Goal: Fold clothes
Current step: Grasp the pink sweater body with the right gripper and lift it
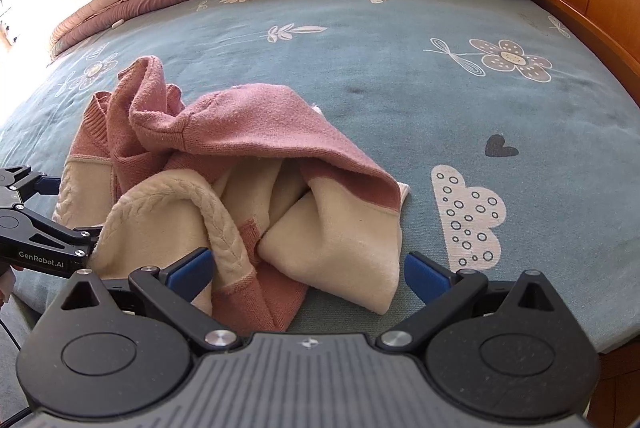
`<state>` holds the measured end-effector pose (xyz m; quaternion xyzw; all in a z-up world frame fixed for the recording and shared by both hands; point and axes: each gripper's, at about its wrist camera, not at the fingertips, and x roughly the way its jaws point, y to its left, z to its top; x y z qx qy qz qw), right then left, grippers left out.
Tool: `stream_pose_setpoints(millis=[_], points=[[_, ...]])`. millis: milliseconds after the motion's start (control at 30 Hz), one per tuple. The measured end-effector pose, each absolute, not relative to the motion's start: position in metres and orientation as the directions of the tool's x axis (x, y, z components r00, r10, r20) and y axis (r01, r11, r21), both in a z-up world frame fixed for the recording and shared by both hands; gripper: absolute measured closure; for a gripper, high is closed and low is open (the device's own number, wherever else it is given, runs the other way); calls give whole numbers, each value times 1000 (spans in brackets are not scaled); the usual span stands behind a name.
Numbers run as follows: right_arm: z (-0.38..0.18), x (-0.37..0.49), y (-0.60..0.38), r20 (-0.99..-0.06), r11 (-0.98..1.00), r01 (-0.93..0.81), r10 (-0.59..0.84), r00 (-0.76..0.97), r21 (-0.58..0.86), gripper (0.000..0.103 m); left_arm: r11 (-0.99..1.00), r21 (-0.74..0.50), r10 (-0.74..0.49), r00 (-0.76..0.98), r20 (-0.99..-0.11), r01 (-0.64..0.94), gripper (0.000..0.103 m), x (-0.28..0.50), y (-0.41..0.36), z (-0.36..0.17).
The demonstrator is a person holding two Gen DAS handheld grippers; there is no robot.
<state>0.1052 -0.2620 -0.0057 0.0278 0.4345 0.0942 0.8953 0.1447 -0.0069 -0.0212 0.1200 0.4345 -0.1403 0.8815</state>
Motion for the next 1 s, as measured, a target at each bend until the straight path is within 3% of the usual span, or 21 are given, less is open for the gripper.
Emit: stream_pose_setpoints(millis=[233, 433, 767, 1000], points=[[3, 122, -219, -737, 953, -281, 272, 618, 116, 0, 919, 194, -88, 657, -749, 344, 1, 127, 3, 7], [-15, 132, -176, -755, 912, -405, 311, 577, 66, 0, 932, 177, -80, 657, -749, 315, 1, 120, 17, 11], [-44, 132, -183, -778, 880, -467, 355, 518, 90, 0, 949, 99, -127, 652, -747, 299, 1, 117, 18, -1], [-48, 117, -183, -741, 870, -490, 365, 564, 55, 0, 957, 78, -133, 660, -740, 281, 1, 111, 13, -6]])
